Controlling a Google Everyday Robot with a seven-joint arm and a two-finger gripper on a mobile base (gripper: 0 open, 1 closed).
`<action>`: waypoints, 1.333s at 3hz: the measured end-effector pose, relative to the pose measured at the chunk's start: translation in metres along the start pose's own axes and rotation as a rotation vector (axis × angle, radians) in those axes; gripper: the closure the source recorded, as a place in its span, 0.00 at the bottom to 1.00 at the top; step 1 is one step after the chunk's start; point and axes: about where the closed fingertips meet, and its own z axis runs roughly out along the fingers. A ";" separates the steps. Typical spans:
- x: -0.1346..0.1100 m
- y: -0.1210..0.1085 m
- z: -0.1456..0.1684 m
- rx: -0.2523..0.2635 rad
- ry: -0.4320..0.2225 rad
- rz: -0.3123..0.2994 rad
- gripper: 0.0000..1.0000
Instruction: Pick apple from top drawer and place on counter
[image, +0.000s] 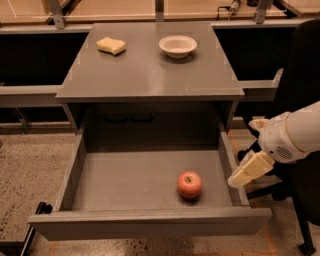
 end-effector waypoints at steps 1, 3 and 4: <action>0.002 -0.006 -0.001 0.012 0.005 0.003 0.00; -0.013 0.024 0.042 -0.097 -0.027 -0.012 0.00; -0.021 0.039 0.075 -0.168 -0.055 -0.005 0.00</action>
Offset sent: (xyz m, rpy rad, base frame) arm -0.0026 0.0333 -0.0231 0.0105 0.0481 0.0713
